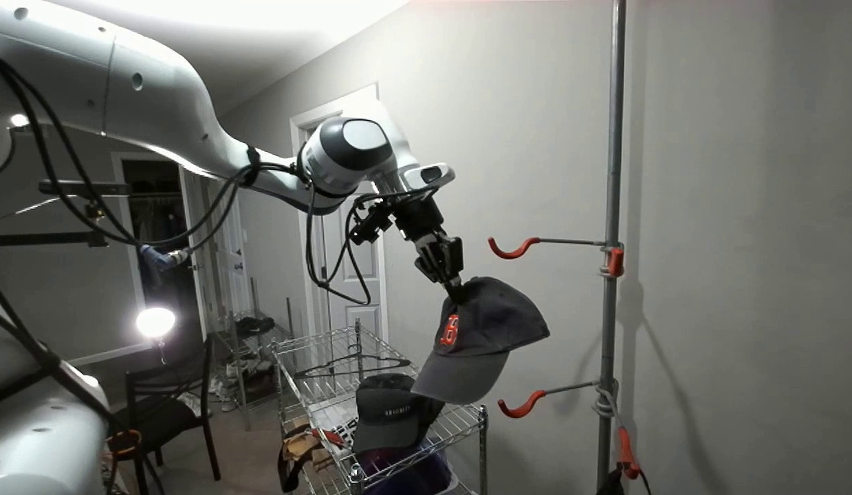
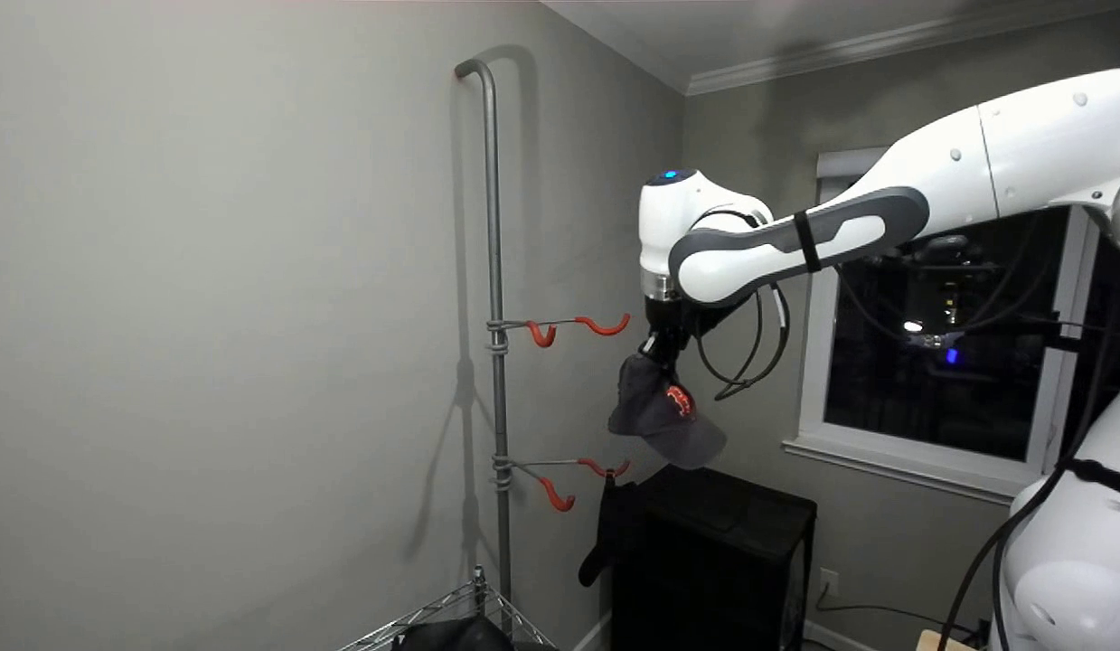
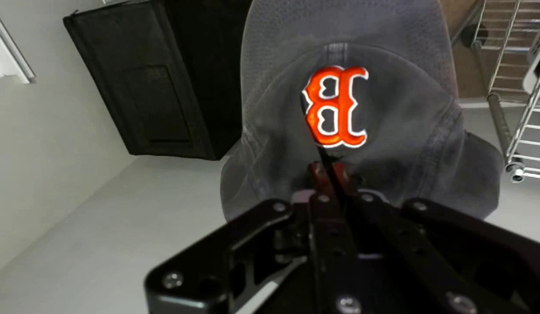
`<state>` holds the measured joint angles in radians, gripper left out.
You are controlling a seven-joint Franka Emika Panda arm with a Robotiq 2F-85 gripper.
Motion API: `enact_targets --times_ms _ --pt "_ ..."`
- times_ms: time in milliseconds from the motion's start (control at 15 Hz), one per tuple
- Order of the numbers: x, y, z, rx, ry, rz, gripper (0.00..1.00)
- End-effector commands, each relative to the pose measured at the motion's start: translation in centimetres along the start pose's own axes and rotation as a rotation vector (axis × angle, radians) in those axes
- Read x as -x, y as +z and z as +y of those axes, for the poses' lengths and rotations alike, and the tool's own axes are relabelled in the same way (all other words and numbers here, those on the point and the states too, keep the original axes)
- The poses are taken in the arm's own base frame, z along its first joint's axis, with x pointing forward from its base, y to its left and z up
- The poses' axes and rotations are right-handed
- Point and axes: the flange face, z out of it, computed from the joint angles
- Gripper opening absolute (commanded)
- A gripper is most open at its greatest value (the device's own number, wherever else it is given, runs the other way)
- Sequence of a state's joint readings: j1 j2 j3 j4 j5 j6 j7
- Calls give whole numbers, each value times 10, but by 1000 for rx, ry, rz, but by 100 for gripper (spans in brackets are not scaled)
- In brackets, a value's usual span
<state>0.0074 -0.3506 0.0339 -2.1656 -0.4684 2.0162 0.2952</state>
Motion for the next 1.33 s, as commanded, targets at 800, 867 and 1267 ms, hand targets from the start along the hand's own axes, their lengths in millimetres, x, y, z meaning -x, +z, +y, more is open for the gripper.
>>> enact_targets --times_ms 800,867,1267 --pt "-100 -45 163 -7 264 576 4" --pt "-109 -36 167 -10 276 593 4" --pt "-152 40 154 -100 239 506 4"
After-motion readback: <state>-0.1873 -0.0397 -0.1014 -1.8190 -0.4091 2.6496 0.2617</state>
